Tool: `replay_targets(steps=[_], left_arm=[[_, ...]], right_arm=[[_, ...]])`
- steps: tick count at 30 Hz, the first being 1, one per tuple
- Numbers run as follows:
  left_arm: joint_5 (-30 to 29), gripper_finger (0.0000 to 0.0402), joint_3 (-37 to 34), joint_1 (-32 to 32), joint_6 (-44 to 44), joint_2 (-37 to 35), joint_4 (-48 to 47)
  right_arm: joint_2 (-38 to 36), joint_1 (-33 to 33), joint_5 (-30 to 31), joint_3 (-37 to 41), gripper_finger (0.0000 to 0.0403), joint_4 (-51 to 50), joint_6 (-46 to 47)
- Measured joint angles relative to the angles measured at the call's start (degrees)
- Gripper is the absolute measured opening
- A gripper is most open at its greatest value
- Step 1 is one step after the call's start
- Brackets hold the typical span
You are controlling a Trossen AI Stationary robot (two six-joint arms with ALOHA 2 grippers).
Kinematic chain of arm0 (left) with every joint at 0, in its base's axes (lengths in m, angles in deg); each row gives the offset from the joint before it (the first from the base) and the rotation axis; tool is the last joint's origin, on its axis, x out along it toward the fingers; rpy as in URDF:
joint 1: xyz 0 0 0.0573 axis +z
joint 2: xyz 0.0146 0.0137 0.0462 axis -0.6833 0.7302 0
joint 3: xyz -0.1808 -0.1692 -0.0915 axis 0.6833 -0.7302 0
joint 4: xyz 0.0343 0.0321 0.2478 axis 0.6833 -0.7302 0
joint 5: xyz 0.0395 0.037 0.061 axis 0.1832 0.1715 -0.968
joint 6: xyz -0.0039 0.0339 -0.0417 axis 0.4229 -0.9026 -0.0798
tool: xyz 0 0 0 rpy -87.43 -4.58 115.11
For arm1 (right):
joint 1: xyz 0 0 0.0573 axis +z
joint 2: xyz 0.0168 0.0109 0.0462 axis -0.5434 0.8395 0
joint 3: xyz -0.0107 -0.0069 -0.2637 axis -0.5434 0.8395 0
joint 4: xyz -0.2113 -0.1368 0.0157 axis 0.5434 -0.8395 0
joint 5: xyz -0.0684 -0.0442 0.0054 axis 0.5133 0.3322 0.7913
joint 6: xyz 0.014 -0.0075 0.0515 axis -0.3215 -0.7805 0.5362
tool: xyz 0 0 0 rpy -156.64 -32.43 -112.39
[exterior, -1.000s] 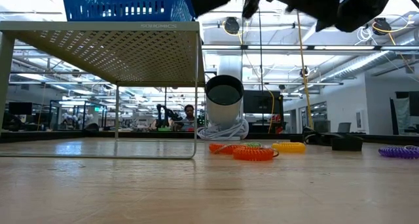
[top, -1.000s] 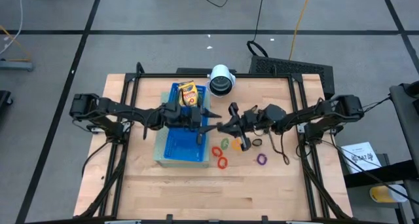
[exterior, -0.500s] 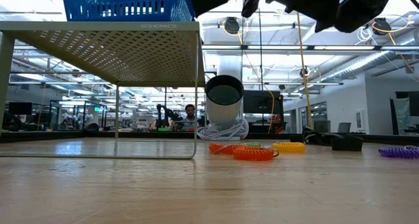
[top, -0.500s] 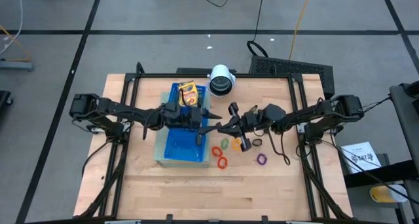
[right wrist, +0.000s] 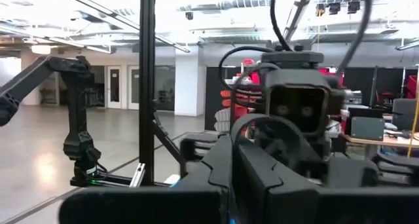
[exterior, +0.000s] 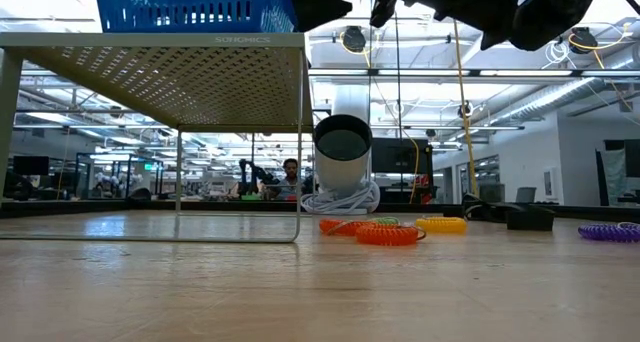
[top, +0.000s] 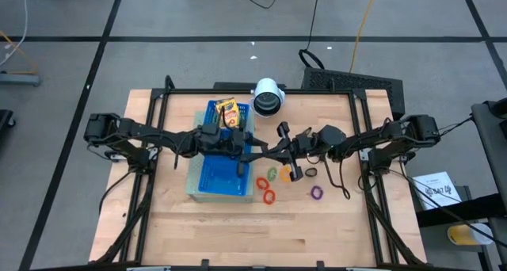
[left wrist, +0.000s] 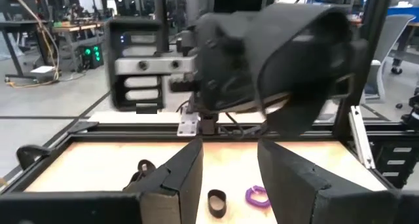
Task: Pick & Place Office Desk Supplies
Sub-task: Put the black rubber band into the middle blue bin on the shelf
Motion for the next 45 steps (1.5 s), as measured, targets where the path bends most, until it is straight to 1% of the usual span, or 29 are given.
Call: replay_targets(steps=[6,9,13,17,20,22,25,28,32,37,38,41,43,45], left_arm=[[0.2,0.0162,0.0,-0.6,-0.6,0.0,1.9],[0.1,0.0182,0.0,-0.6,-0.2,0.0,2.1],[-1.5,0.0222,0.0,-0.6,0.8,0.0,2.4],[-1.5,0.0255,0.0,-0.6,0.6,0.0,4.1],[-0.6,0.0263,-0.1,-0.6,-0.3,0.0,4.9],[-0.2,0.0259,-0.1,-0.6,-1.4,0.0,4.9],[-0.1,0.0239,-0.1,-0.6,-2.2,0.0,4.8],[0.0,0.0202,-0.1,-0.6,-2.4,0.0,4.7],[0.4,0.0132,-0.1,-0.5,-2.5,0.0,4.6],[0.5,0.0027,-0.1,-0.5,-4.5,0.0,4.5],[0.9,0.0015,-0.1,-0.5,-4.7,0.0,4.4],[1.4,0.0016,-0.1,-0.5,-4.7,0.0,4.2],[1.5,0.0016,-0.1,-0.5,-4.7,0.0,4.2],[1.2,0.0009,-0.1,-0.5,-4.7,-0.1,4.1]], right_arm=[[0.0,-0.8,0.0,0.0,0.0002,-0.8,1.6],[0.0,-0.8,0.0,0.0,0.0002,-1.2,1.5],[0.0,-0.8,0.1,0.0,0.0002,-1.5,1.5],[0.0,-0.8,0.2,0.0,0.0002,-1.8,1.5],[0.0,-0.8,0.2,0.0,0.0002,-2.2,1.5],[0.0,-0.8,0.1,0.0,0.0002,-2.3,1.5],[0.0,-0.8,0.1,0.0,0.0002,-2.4,1.5],[0.0,-0.8,0.1,0.0,0.0002,-2.5,1.5],[0.0,-0.8,0.1,0.0,0.0002,-3.3,1.5],[-0.1,-0.8,-0.2,0.0,0.0005,-3.8,1.1],[-0.1,-0.8,-0.4,0.0,0.0009,-4.1,1.0],[-0.4,-0.8,-2.1,0.0,0.004,-5.5,-0.1],[-2.2,-1.0,-4.3,0.0,0.0071,-7.7,-0.6],[-4.5,-1.2,-4.9,0.0,0.0105,-10.9,-0.8]])
